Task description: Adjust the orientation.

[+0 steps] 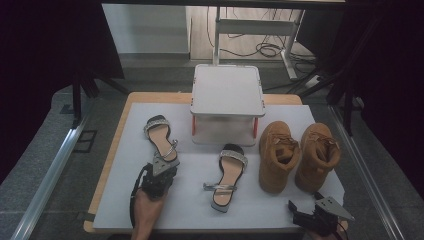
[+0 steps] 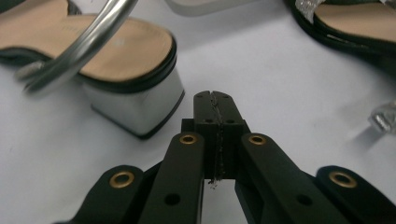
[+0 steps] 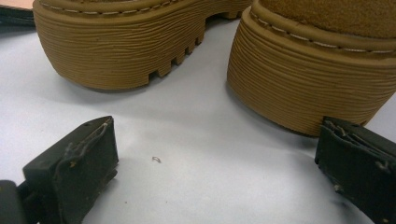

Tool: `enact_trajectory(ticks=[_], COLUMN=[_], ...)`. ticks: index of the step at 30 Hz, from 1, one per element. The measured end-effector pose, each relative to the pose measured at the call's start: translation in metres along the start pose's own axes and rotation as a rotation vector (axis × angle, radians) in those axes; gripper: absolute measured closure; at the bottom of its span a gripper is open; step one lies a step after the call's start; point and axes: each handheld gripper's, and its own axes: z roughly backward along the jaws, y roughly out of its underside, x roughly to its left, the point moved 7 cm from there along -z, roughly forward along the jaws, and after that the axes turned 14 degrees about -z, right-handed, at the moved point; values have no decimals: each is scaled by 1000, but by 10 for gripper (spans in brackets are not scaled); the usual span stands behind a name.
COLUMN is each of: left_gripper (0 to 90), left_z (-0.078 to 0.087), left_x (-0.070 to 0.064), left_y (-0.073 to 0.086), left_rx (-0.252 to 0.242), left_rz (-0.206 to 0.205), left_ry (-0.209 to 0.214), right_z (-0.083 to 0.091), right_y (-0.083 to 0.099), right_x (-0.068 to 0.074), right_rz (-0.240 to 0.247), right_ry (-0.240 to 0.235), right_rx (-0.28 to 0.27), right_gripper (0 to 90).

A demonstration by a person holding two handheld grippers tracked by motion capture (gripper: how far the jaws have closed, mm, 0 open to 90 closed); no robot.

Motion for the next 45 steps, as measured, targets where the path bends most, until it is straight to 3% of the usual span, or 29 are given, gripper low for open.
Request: enact_trajectory(ticks=[12,26,45], left_gripper=[893,880,899], left_z=[-27,-46,-31], left_x=[-1,4,17], left_y=[-22,-24,-7], left_rx=[11,29,48], left_rz=[2,20,19], left_ry=[-44,-75,-86], right_z=[0,0,0], right_y=[0,0,0], right_x=[0,0,0], right_rz=[2,2,2], right_ry=[-1,-1,-2], right_rx=[-1,-2,-2], right_gripper=[0,0,0])
